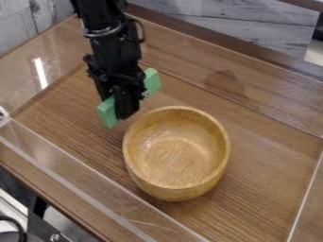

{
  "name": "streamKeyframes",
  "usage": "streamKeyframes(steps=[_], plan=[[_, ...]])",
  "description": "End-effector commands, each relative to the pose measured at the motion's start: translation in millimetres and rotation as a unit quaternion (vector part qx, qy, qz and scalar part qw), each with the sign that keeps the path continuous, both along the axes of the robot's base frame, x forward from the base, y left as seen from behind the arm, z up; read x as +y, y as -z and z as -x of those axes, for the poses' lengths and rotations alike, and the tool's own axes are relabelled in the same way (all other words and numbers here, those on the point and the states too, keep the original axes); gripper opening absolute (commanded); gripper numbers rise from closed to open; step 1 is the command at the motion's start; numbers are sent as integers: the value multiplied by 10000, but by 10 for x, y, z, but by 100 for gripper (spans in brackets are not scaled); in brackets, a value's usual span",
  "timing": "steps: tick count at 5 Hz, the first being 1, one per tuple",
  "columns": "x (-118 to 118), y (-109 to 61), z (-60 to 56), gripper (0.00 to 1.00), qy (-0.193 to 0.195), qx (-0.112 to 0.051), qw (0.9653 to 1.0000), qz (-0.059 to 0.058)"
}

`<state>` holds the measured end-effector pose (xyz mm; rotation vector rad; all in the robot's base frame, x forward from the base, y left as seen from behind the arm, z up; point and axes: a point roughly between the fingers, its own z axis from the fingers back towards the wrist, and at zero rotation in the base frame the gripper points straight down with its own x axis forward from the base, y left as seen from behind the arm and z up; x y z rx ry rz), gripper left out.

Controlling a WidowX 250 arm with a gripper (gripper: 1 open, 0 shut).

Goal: Remove the green block from inside the brown bowl and put it on the table

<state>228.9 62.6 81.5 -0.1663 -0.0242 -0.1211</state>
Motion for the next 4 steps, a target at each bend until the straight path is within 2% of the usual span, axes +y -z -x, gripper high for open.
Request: streamKeyframes(steps=[1,4], plan=[[103,-121,-109,0,-60,-258,9996,-60],[225,-52,-176,0,-124,-333,9994,-13]])
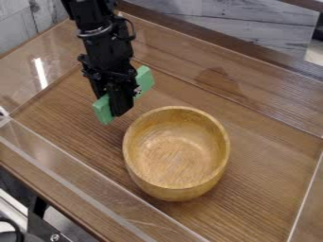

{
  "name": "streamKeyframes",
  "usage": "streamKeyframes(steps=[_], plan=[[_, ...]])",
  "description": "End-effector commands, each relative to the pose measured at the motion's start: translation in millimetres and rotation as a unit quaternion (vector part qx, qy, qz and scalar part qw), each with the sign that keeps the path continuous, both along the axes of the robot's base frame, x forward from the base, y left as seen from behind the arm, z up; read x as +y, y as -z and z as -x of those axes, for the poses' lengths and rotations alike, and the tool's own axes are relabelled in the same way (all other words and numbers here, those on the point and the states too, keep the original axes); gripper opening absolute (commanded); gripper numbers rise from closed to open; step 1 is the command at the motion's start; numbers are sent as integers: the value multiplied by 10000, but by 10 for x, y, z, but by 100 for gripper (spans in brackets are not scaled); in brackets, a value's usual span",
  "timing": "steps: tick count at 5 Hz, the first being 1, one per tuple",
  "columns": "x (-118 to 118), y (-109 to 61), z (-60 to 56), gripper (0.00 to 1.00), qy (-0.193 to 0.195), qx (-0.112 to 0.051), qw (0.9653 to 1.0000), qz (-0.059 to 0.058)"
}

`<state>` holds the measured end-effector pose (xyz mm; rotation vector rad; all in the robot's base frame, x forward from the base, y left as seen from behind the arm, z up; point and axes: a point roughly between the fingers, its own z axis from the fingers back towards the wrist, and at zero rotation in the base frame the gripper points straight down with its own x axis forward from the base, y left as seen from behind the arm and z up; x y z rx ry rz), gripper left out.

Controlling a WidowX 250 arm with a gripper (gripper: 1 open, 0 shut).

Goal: Remove the green block from inside the brown bowl and put it on the table

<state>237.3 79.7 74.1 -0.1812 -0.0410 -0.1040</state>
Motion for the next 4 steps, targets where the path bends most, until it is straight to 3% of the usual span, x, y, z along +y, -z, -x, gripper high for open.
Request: streamKeyframes(steps=[1,4], plan=[[83,-108,-116,0,-49,-282,9996,-74],[160,-48,-176,0,-77,-336,9994,-18]])
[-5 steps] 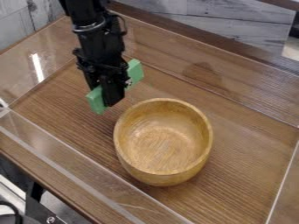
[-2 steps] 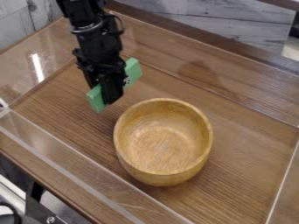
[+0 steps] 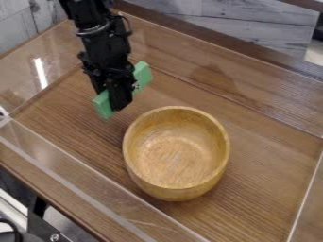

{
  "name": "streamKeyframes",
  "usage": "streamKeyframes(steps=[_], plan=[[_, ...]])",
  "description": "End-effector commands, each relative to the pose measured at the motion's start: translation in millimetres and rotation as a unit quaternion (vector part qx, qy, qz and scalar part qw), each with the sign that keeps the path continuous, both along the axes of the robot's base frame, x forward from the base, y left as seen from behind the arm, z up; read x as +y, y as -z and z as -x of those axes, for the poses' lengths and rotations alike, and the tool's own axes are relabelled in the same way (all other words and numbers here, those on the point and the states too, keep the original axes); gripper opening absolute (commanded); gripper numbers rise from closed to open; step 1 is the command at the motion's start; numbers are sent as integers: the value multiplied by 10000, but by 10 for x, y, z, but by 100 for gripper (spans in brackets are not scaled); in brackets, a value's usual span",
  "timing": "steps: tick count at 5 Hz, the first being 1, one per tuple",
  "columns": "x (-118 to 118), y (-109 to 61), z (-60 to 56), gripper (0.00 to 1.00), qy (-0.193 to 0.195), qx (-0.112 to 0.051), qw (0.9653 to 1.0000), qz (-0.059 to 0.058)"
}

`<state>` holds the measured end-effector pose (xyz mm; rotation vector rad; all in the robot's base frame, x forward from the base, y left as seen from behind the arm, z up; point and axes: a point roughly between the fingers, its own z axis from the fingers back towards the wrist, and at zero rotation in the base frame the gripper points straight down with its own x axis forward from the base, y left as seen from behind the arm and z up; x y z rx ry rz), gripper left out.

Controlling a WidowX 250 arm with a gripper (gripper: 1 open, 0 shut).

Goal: Remove the green block from inside the brown bowl and put it on the table

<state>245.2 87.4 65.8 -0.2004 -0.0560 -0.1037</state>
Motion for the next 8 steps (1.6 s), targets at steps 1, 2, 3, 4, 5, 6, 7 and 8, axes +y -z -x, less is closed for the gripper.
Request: streamKeyframes(steps=[1,2,3,4,5,6,7,8], plan=[[103,-100,-114,0,-77,-277,9995,-104],[116,-88,-126,0,-91,-270,9996,-76],[128,-76,-135,0,-105,-257,9996,-45],[138,-64,-145,0,-119,-240,9996,-15],[148,-54,-153,0,-131,-223,9997,16],[157,-43,-161,0,-141,-204,9997,45],[163,-35,-169,0,-152,-181,9997,79],[168,-34,-173,0,-161,-156,9997,112]])
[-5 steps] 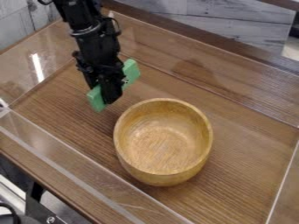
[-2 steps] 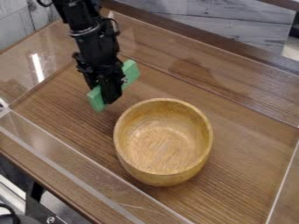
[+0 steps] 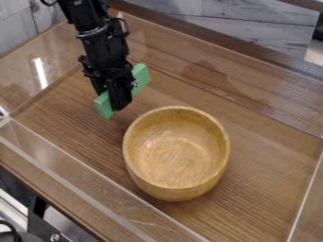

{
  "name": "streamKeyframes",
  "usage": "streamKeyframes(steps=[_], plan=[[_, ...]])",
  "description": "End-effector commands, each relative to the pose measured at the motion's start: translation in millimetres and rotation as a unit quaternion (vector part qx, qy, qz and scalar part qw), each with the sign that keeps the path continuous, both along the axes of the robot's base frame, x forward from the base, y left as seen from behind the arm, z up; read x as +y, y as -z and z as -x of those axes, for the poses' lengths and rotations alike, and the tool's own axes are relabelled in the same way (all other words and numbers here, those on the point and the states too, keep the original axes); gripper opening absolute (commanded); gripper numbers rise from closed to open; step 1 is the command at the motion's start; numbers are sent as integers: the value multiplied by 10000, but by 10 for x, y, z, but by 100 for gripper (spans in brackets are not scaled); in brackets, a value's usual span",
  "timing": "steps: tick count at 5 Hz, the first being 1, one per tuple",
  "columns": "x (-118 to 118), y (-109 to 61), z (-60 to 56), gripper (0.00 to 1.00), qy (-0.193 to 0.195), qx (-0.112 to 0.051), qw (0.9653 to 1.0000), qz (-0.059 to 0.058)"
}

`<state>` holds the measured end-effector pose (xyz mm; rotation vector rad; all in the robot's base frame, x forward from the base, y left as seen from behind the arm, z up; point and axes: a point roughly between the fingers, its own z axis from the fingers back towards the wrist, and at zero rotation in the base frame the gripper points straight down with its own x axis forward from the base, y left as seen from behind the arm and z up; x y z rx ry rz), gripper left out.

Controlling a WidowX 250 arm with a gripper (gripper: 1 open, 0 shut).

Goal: Remove the green block from inside the brown bowl and put it on the table

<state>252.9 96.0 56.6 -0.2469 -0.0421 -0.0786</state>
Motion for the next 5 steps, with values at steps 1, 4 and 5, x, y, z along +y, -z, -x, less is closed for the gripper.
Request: streamKeyframes(steps=[1,4,5], plan=[[130,-108,-92,0,-64,-218,9997,-101],[250,-60,-88,0,-104,-125,9999,-42],[280,-44,-91,0,-116,-95,9999,-25]])
